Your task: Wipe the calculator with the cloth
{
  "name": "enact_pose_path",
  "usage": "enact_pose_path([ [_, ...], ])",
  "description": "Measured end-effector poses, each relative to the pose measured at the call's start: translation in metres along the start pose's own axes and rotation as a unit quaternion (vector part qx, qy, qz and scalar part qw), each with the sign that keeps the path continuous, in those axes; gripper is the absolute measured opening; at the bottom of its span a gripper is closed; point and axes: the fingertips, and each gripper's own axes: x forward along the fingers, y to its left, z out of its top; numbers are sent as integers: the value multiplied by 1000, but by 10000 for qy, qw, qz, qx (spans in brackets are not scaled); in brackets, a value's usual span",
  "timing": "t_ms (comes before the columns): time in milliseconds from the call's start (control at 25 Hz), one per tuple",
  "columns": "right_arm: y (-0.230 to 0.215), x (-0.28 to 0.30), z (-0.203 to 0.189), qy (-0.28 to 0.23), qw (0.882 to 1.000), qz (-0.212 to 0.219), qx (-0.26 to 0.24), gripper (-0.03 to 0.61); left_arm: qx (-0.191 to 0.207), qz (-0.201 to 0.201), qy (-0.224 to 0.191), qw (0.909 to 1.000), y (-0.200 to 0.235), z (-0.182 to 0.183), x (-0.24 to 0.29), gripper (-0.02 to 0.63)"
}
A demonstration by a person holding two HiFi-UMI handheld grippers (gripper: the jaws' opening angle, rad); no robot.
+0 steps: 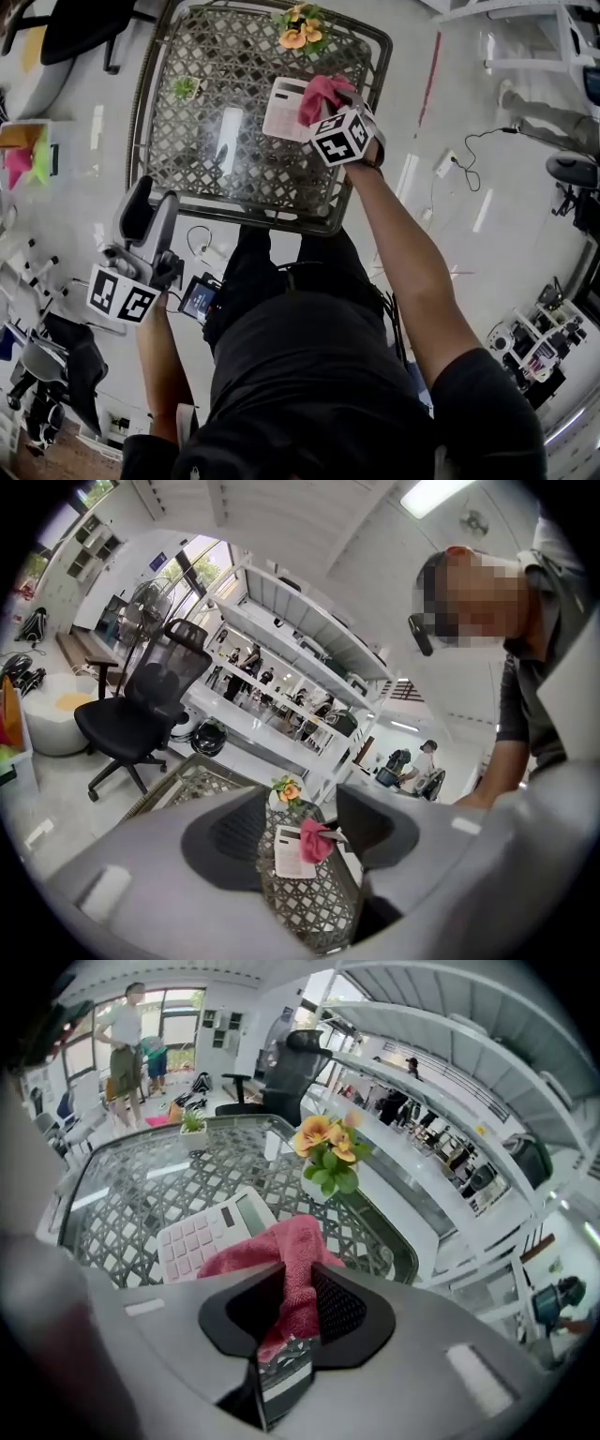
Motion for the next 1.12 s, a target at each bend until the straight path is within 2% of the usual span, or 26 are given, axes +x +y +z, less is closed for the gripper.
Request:
enact_pose_path([
  [80,-5,-6,-4,-71,9975,-2,701,81,10,-15,10,10000,-2,1,1,255],
  [160,-5,-9,-7,-124,9895,39,1441,81,9,-17,26,10000,-3,2,2,255],
  [320,1,-11,-12,-146,9623,137,2712,81,8,-13,47,10000,-3,2,2,255],
  [440,10,-4,-11,-164,9428,238,3321,81,-8,22,32,10000,1,1,-1,255],
  [520,15,2,-4,-186,9388,280,3428,81,-23,52,20,10000,5,0,-3,255],
  [840,43,12,35,-274,9421,512,3302,81,-83,172,-44,9998,18,-2,-19,255],
  [1120,80,20,65,-285,9513,908,2934,81,-117,274,-87,9995,27,-2,-30,255],
])
